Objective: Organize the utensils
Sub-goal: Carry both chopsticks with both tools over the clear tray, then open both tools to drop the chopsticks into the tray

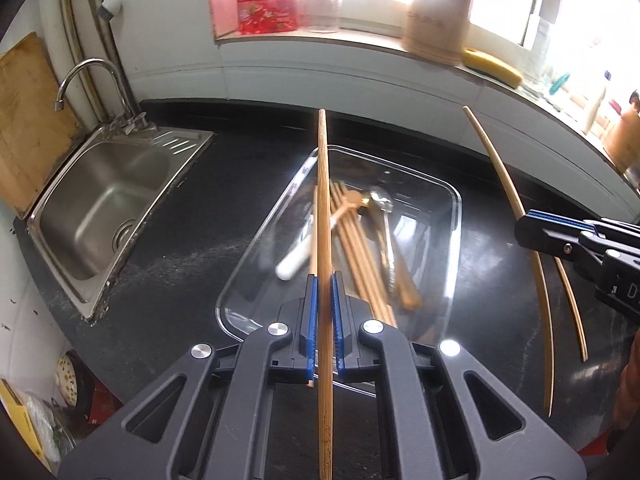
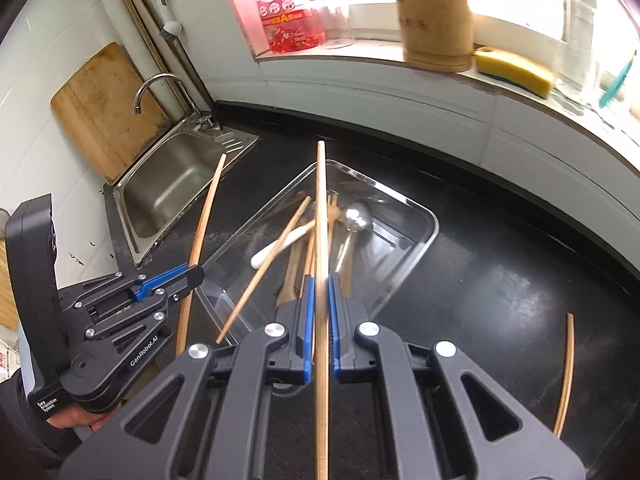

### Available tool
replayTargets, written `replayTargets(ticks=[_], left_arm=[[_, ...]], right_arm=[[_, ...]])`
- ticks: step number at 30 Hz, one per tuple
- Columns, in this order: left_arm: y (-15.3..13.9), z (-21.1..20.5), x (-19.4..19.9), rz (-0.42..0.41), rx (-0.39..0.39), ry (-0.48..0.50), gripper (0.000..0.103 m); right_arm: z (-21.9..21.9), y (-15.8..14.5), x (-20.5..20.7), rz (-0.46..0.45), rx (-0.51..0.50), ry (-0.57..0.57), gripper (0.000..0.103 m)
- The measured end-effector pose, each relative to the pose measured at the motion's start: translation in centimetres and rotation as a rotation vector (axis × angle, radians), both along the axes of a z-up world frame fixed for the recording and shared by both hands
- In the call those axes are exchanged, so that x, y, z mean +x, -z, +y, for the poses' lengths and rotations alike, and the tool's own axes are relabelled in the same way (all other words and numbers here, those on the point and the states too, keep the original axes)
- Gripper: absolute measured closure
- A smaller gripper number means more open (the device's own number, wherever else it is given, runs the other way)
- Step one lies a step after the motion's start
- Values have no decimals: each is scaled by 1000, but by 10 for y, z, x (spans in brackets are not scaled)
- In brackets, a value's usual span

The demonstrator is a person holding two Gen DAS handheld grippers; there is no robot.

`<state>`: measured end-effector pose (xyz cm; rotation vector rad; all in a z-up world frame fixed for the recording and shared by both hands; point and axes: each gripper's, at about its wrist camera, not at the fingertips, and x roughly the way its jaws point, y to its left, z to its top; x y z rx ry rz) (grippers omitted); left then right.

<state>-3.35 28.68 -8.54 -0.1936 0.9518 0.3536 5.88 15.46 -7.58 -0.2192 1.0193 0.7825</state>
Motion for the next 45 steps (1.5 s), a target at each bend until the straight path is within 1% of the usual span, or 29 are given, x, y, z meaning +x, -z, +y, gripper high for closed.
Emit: replayTargets(ticks=[7, 13, 22, 29, 38, 40, 42, 43, 44, 45], left_arm=[[10, 18, 13, 25, -25, -8, 96], [23, 25, 32, 47, -50, 24, 96], [58, 37, 70, 109, -110, 76, 96], [73, 45, 93, 136, -132, 92, 96], [84, 54, 110, 158, -137, 90, 96], [85, 57, 110, 161, -147, 88, 96], [86, 58, 110, 164, -176, 95, 96], [86, 60, 110, 165, -187, 92, 96], [85, 63, 109, 164, -195, 84, 89], [83, 66, 108, 161, -206, 73, 61]], right_arm=[[20, 13, 11, 29, -12, 4, 96], [37, 33, 29, 88, -26, 43, 96], [61, 68, 61, 169, -64, 86, 96], [72, 88, 90, 230, -77, 103, 96], [73, 102, 104, 277, -70, 101, 95], [73, 103, 105, 282, -68, 96, 95], [73, 105, 108, 302, -61, 94, 95], [73, 105, 109, 309, -60, 94, 91], [72, 103, 110, 299, -69, 102, 59], [68, 98, 111, 274, -71, 114, 16]])
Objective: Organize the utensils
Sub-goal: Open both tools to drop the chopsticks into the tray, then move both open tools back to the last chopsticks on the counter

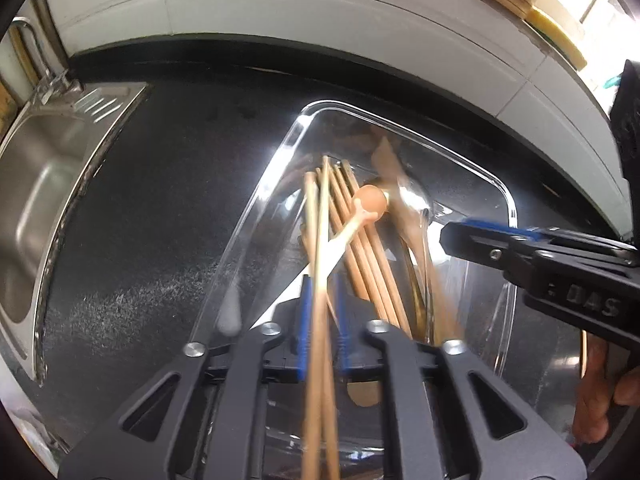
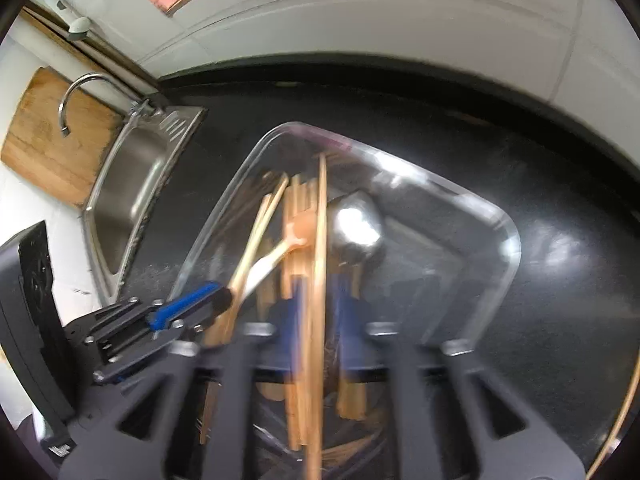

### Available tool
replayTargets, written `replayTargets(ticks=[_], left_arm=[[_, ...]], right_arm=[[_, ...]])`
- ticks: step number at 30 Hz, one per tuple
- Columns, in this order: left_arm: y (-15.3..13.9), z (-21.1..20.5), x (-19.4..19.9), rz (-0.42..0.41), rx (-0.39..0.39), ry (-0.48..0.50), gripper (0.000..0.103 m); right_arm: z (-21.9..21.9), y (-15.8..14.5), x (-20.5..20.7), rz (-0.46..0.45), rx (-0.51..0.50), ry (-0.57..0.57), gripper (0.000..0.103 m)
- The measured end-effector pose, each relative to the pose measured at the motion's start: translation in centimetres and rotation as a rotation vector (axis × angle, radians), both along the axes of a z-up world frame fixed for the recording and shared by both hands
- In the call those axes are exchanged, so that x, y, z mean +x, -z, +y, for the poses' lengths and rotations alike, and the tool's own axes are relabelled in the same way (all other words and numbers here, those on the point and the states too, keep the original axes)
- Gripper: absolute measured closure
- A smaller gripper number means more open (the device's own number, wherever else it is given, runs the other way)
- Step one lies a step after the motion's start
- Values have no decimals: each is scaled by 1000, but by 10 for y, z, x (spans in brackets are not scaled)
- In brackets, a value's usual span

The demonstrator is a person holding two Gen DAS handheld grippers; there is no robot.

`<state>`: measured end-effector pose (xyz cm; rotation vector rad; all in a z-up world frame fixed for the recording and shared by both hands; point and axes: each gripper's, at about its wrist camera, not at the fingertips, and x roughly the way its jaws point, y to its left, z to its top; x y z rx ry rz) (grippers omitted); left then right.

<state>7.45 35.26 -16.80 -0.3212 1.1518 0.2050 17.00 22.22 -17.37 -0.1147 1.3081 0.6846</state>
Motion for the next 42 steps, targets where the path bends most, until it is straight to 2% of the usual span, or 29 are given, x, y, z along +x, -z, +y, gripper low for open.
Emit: replayTargets(ticks=[2, 4, 8, 15, 22, 26, 33, 38, 42], left_arm=[[-10, 5, -7, -36, 12, -35, 11], [-24, 6, -15, -93, 30, -44, 11], [-38, 3, -25, -119, 28, -47, 11], [-58, -13, -47, -144, 70, -45, 11], [-76, -56, -61, -166, 117, 12, 11], [-79, -90, -63, -167, 123, 53, 11], [-77, -176, -54, -179, 94, 153, 11], [-69, -251, -46, -183, 76, 248, 11], [-61, -301, -43, -178, 59, 299, 11]], right_arm=[[-13, -17, 3, -72, 41, 38, 14], [-25, -30, 7, -79, 76, 50, 14], [-44, -49, 7, -96, 106, 68, 14], [-68, -66, -21, -121, 137, 68, 14], [-108, -81, -50, -148, 157, 93, 14], [-141, -91, -61, -173, 165, 134, 14], [-243, -106, -92, -256, 107, 213, 14], [-332, -100, -110, -280, 39, 277, 14], [-384, -94, -121, -283, 1, 323, 14]])
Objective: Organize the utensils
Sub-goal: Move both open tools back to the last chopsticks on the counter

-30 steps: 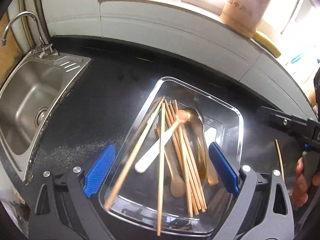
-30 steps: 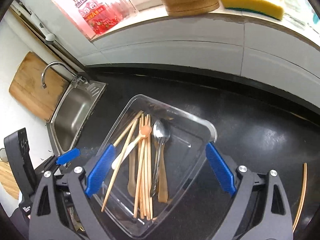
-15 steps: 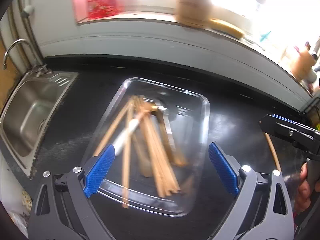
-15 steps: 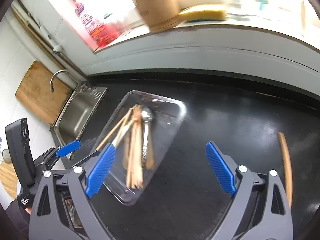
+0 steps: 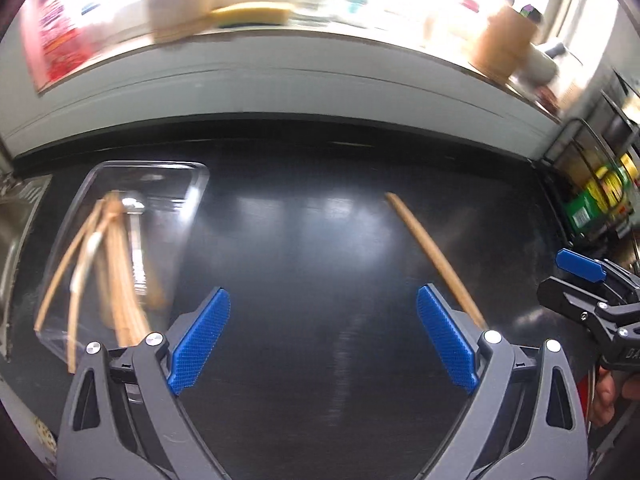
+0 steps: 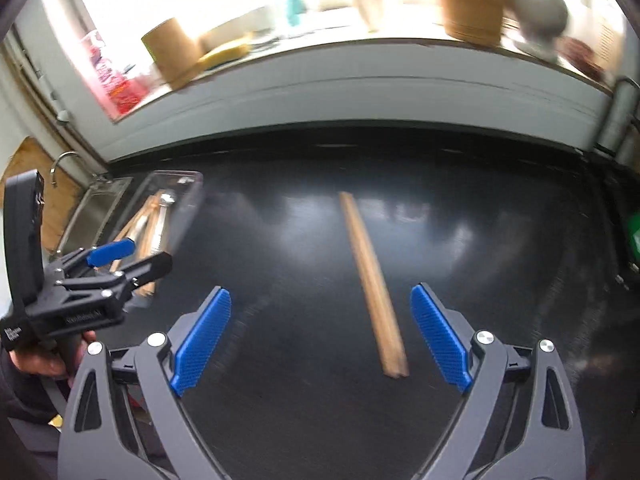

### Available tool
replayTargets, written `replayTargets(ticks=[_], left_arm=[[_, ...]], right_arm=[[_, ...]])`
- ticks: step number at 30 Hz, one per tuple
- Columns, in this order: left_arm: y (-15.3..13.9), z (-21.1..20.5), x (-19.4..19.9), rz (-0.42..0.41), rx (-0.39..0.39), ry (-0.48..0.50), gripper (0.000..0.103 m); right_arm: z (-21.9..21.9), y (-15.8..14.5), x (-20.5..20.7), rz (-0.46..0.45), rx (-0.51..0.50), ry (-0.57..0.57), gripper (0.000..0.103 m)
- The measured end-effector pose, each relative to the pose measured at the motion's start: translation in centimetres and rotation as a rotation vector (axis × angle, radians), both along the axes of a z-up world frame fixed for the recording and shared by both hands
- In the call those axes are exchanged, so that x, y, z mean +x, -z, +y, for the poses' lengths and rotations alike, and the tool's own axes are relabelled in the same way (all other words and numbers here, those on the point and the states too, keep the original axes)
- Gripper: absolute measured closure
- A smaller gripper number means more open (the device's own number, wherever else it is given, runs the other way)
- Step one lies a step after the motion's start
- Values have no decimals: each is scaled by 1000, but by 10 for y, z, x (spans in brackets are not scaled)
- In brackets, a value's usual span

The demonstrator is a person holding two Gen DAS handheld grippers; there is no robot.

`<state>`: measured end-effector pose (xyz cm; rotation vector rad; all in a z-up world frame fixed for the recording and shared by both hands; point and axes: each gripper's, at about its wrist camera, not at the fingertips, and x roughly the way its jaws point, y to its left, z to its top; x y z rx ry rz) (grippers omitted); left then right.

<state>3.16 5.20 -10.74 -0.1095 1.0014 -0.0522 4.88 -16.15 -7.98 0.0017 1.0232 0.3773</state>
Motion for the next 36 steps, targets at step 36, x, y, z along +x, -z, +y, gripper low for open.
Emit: replayTargets(ticks=[36], left_arm=[[129, -127, 109, 237, 83, -40, 10]], right_arm=[[-115, 22, 32, 58, -33, 121, 14]])
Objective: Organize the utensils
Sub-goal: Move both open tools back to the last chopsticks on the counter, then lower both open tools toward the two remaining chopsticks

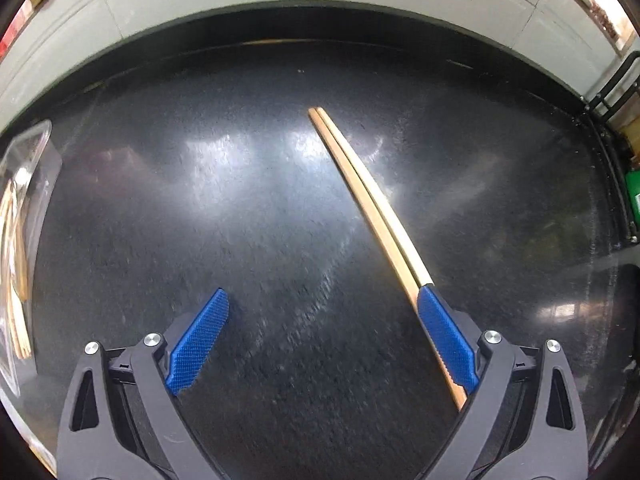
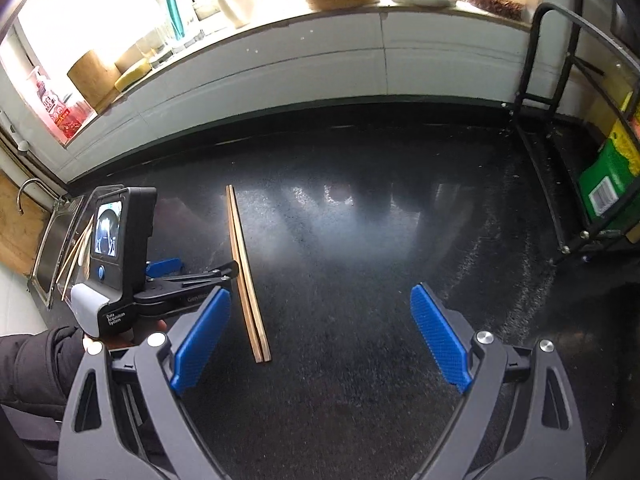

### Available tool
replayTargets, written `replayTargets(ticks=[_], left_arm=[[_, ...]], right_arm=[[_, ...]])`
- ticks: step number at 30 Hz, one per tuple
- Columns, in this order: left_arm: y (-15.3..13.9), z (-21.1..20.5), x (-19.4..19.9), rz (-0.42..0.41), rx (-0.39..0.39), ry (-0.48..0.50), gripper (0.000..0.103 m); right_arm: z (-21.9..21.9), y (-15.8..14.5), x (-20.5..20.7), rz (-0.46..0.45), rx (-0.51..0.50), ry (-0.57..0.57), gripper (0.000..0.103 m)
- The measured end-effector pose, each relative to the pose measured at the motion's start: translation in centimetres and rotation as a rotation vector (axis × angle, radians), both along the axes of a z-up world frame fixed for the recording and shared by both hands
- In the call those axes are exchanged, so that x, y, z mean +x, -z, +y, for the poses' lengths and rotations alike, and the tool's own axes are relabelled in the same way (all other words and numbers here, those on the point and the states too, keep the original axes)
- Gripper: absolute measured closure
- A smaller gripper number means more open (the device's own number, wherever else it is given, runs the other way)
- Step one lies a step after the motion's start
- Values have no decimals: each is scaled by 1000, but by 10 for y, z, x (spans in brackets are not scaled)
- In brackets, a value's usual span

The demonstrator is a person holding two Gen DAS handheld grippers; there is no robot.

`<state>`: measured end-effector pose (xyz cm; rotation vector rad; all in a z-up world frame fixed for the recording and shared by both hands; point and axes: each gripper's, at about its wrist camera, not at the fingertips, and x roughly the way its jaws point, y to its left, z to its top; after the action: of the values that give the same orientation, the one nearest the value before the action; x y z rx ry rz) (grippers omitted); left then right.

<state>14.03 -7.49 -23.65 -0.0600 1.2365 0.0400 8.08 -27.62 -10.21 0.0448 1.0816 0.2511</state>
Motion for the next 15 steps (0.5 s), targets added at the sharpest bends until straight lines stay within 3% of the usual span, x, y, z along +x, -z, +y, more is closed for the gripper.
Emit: replayTargets(ticks=[15], left_arm=[[1, 10, -4, 11, 12, 50, 5]], right_arm=[[30, 12, 22, 30, -1, -30, 14]])
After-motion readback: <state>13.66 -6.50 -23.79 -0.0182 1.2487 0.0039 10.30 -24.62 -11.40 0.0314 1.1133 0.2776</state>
